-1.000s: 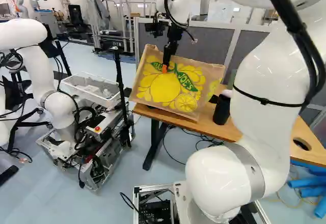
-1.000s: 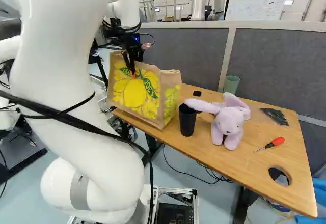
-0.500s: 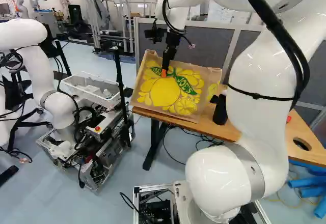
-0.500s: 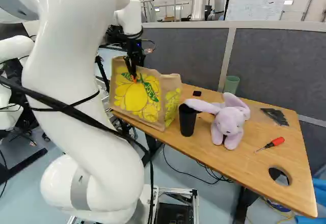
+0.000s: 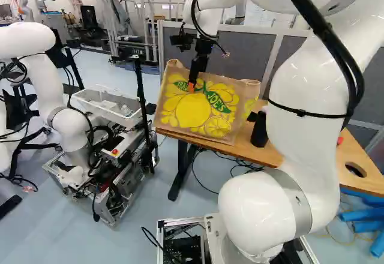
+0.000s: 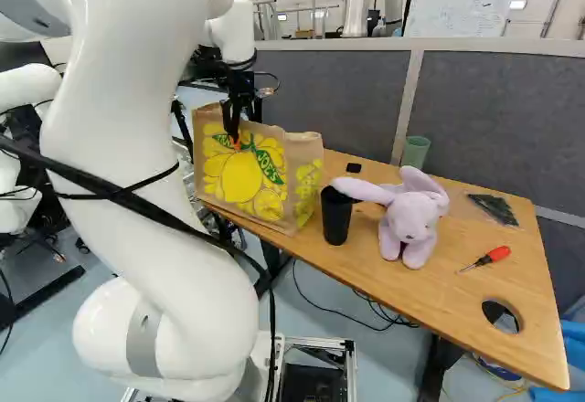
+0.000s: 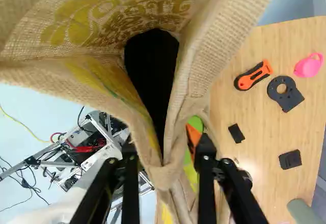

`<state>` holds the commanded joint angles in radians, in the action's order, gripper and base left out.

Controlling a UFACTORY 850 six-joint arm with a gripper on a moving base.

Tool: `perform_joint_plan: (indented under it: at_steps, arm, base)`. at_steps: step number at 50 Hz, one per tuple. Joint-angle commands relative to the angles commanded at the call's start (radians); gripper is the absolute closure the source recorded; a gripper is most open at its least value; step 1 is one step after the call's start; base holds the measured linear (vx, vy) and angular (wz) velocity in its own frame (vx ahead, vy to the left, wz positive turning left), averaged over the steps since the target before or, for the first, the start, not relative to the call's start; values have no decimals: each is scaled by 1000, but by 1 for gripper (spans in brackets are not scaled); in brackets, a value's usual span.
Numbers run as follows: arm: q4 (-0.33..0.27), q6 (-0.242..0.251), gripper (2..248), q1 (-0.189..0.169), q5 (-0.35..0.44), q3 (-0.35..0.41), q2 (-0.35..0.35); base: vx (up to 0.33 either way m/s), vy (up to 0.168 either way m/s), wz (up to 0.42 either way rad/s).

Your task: Pick up the bag on the ground and place it on the table

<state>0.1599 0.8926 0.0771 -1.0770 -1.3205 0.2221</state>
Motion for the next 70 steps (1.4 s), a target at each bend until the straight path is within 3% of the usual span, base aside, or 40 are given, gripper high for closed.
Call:
perform_joint_plan:
  at_steps: [2, 3, 7, 8, 13, 14, 18, 19, 70]
  arm:
    - [0, 0, 144, 0, 0, 0, 0]
    - [0, 0, 110, 0, 0, 0, 0]
    - [0, 0, 110, 0, 0, 0, 0]
    - [0, 0, 73, 0, 0, 0, -1]
    - [0, 0, 73, 0, 0, 0, -9]
    - [0, 0, 36, 0, 0, 0, -11]
    - [0, 0, 36, 0, 0, 0, -21]
    - [0, 0, 4, 0, 0, 0, -24]
    - [0, 0, 3, 0, 0, -21, -154]
  base:
    - [0, 0, 0]
    - [0, 0, 0]
    - [0, 0, 0]
    - [0, 0, 0]
    - [0, 0, 0]
    - [0, 0, 0]
    - [0, 0, 0]
    - [0, 0, 0]
    - [0, 0, 0]
